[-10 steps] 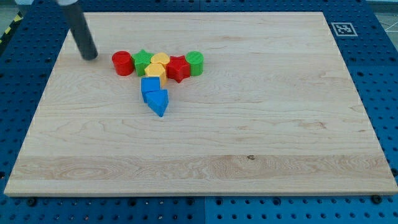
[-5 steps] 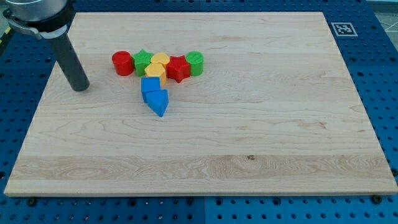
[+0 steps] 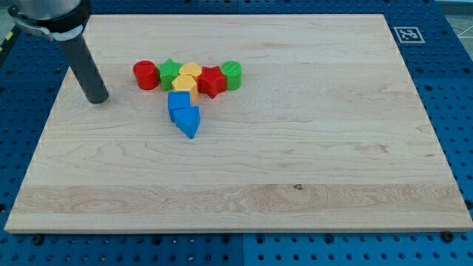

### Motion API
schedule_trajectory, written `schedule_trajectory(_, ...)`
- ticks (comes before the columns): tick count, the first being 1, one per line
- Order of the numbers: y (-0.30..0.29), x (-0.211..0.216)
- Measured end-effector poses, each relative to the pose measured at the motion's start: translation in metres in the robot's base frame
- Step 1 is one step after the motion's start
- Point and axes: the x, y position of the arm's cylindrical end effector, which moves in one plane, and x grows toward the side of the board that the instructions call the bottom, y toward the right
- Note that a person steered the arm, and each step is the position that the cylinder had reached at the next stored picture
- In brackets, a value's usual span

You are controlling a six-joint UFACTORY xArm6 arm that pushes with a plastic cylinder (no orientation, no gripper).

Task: Point at the bottom of the green star

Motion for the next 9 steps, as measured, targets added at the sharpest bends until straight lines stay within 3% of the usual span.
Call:
schedule_trajectory(5, 0.005, -0.065)
schedule_trajectory(9, 0.050, -0.009)
